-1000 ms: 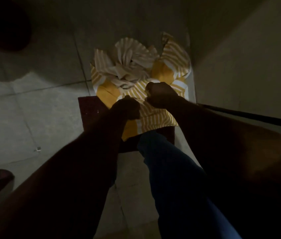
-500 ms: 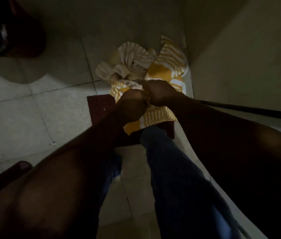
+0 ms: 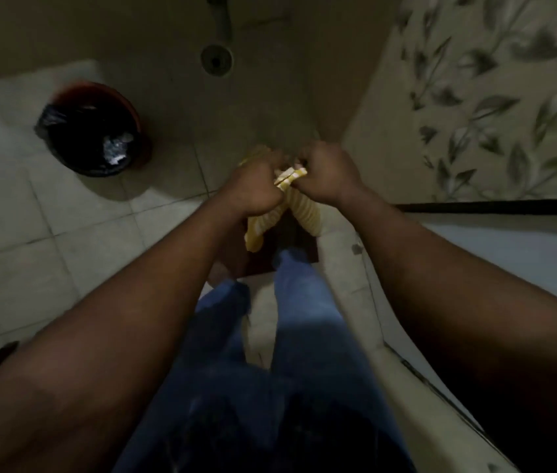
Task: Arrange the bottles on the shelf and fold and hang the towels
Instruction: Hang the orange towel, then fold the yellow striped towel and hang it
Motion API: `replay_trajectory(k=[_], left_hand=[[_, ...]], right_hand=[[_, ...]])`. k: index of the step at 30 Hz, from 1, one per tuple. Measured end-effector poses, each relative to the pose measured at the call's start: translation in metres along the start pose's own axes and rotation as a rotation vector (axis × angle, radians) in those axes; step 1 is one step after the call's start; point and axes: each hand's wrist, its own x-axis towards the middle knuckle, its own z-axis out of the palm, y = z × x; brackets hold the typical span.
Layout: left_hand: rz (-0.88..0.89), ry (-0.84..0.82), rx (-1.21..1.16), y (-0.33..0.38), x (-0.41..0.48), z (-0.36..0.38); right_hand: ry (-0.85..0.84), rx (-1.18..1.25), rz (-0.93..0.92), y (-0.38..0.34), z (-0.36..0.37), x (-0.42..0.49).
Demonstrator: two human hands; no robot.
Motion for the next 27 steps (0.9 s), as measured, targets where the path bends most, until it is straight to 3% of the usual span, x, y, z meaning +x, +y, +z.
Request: replay_trajectory(k=[3,10,14,18,22,24,27], left_hand=[[0.067,-0.018,-0.072,0.048,-0.042,-0.043],[0.172,0.015,-0.131,0.113,-0.119,-0.123],[0.283,0.005,-0.213,0.128,-0.153,-0.156],[0.419,0.108,-0.365,0.161,-0.184,-0.19],[0.556,0.222,-0.579,0.213,-0.215,-0.227],[0.604,0.27,-0.573,0.237,-0.226,-0.245],[0.65,0.324,-0.519,0.266,-0.235,-0.265]], right_hand=[[0.127,0.09,-0.086,-0.035,-0.06,-0.042],[0.278,0.495,-0.023,-0.099,-0.16,-0.115],[0.358,0.628,-0.164,-0.116,-0.2,-0.144],[0.399,0.826,-0.273,-0.144,-0.242,-0.172],[0.276,1.188,-0.49,-0.169,-0.294,-0.193],[0.177,1.328,-0.553,-0.185,-0.321,-0.197],[0.209,1.372,-0.568,-0.201,-0.351,-0.194]])
